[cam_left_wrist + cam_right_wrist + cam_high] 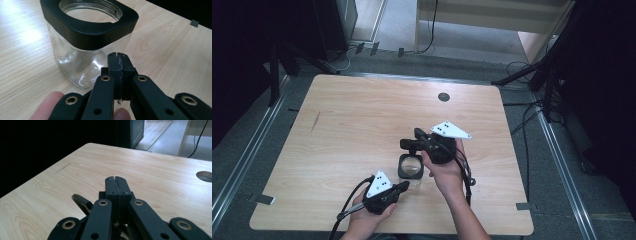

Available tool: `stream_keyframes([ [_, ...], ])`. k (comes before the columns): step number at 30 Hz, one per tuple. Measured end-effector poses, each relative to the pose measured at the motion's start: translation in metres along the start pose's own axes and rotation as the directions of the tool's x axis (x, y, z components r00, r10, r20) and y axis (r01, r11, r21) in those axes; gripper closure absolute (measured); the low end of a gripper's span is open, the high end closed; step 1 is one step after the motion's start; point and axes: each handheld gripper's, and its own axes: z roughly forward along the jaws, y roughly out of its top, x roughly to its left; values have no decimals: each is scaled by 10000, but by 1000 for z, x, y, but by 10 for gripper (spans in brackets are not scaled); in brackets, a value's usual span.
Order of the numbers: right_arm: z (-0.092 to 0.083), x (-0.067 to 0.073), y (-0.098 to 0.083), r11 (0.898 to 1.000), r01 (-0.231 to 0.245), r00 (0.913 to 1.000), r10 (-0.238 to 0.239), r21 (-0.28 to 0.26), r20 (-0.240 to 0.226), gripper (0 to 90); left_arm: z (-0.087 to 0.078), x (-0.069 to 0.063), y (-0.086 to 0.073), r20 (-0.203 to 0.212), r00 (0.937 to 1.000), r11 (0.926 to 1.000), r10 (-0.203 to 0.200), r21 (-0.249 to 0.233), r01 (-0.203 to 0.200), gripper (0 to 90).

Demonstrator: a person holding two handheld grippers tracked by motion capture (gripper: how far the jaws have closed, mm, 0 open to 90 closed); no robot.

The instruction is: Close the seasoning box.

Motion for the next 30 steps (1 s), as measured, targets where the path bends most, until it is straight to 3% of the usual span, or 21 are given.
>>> stream_keyframes([
  [4,-5,1,-7,10000,56,10000,-56,68,-62,900,1,0,0,-58,10000,10000,-48,-17,47,900],
  [11,-21,12,-43,9978,493,9985,-483,440,-245,900,2,0,0,-185,9998,10000,-43,-61,42,900],
  [12,-21,12,-43,9978,493,9985,-483,440,-245,900,2,0,0,-185,9998,10000,-43,-61,42,900],
  [13,-21,14,-56,9956,673,9975,-659,654,-241,900,2,0,0,-205,9998,10000,-42,-67,41,900],
  [16,-17,13,-71,9938,699,9974,-682,863,-221,900,3,0,0,-250,9997,10000,-32,-68,30,900],
  [18,-18,12,-72,9956,535,9982,-513,769,-306,900,3,0,0,-234,9997,10000,-42,-79,40,900],
  [21,-21,9,-68,9984,425,9991,-423,364,-73,900,0,1,0,-184,9998,9999,-81,-140,78,900],
  [23,-27,7,-64,9989,452,9989,-454,98,139,900,-10,5,-1,-168,9998,9995,146,-271,-150,900],
  [26,-35,1,-62,9992,379,9988,-373,-158,329,900,-20,13,-1,-171,9998,9991,110,-398,-116,900],
  [27,-43,-8,-60,9991,217,9987,-199,-366,478,799,-30,24,-2,-188,9997,9983,-157,-568,146,870],
  [29,-51,-18,-59,9987,-80,9985,107,-503,537,710,-35,30,-3,-287,9993,9976,-252,-645,233,852],
  [30,-55,-23,-59,9984,-141,9979,176,-556,624,663,-45,42,-6,-451,9983,9968,-375,-727,342,836],
])
